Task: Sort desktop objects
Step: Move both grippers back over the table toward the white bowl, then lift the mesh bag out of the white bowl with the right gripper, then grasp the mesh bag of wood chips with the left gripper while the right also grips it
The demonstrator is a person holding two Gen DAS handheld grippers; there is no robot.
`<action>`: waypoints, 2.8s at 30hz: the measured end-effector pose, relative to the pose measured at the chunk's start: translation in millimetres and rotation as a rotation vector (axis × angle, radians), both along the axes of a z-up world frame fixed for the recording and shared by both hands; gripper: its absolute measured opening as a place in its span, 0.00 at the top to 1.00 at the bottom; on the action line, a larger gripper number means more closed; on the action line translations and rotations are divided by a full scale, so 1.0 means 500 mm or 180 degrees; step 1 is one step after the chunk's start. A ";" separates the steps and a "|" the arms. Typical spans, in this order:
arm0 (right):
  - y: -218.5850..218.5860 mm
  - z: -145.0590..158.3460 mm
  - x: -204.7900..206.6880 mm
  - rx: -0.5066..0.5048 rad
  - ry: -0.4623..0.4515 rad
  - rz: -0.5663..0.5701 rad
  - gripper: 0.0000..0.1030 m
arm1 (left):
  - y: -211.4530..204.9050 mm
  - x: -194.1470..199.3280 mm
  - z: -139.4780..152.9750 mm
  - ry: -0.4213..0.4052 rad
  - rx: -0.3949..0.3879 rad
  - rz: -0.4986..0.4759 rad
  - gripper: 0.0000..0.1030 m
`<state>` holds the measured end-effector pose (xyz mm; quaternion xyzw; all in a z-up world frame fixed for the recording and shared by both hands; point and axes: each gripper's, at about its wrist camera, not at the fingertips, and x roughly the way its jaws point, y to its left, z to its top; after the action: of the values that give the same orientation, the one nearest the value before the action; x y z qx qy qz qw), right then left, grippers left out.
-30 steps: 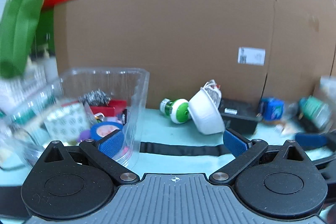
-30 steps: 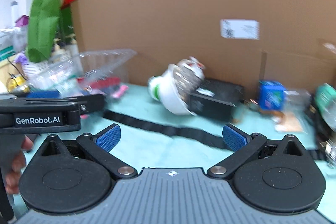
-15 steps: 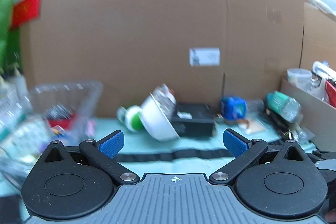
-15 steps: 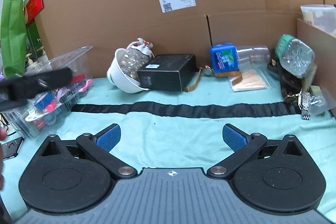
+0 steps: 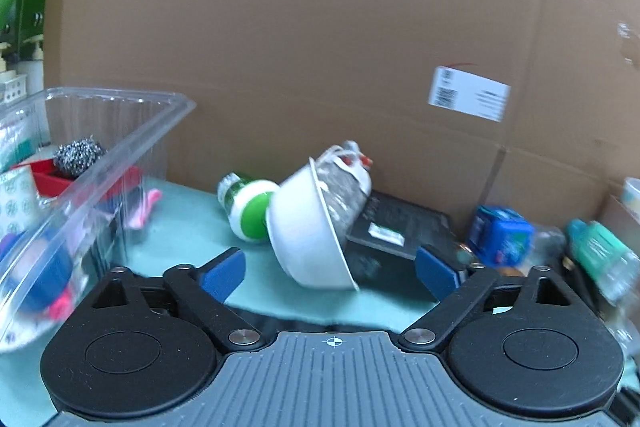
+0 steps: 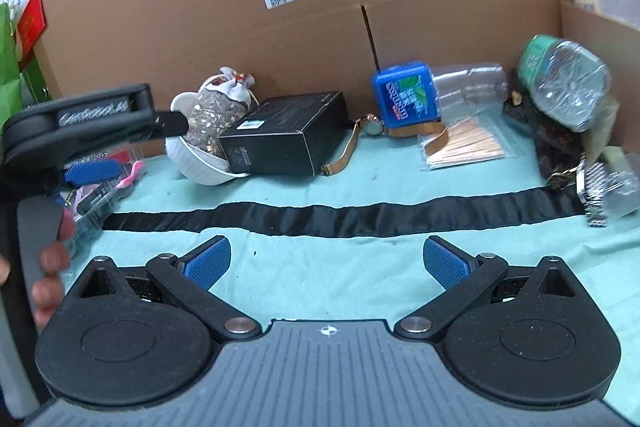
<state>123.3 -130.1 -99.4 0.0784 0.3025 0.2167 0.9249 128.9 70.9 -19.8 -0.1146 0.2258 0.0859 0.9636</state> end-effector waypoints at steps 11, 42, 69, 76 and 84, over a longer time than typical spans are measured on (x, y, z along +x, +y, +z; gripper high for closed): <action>0.017 -0.029 0.030 0.0029 0.0112 0.0078 0.01 | 0.055 0.090 -0.042 0.0248 -0.0257 0.0154 0.57; 0.085 0.038 -0.042 -0.0087 -0.0414 0.0357 0.07 | 0.062 -0.143 -0.055 0.0391 -0.0113 -0.0334 0.91; 0.045 0.033 -0.186 -0.0245 -0.0024 0.0818 0.38 | 0.001 -0.276 -0.010 0.0442 -0.0526 -0.1020 0.18; 0.004 0.017 -0.205 -0.0261 0.0065 0.0636 0.32 | -0.003 -0.261 -0.044 0.0641 -0.0617 -0.1064 0.18; 0.010 -0.008 -0.197 -0.0313 0.0188 0.0618 0.32 | -0.013 -0.212 -0.060 0.0717 -0.0592 -0.1093 0.13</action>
<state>25.0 -125.2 -103.4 0.0096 0.3460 0.2878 0.8930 22.9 64.6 -49.8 -0.1525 0.3552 -0.0884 0.9180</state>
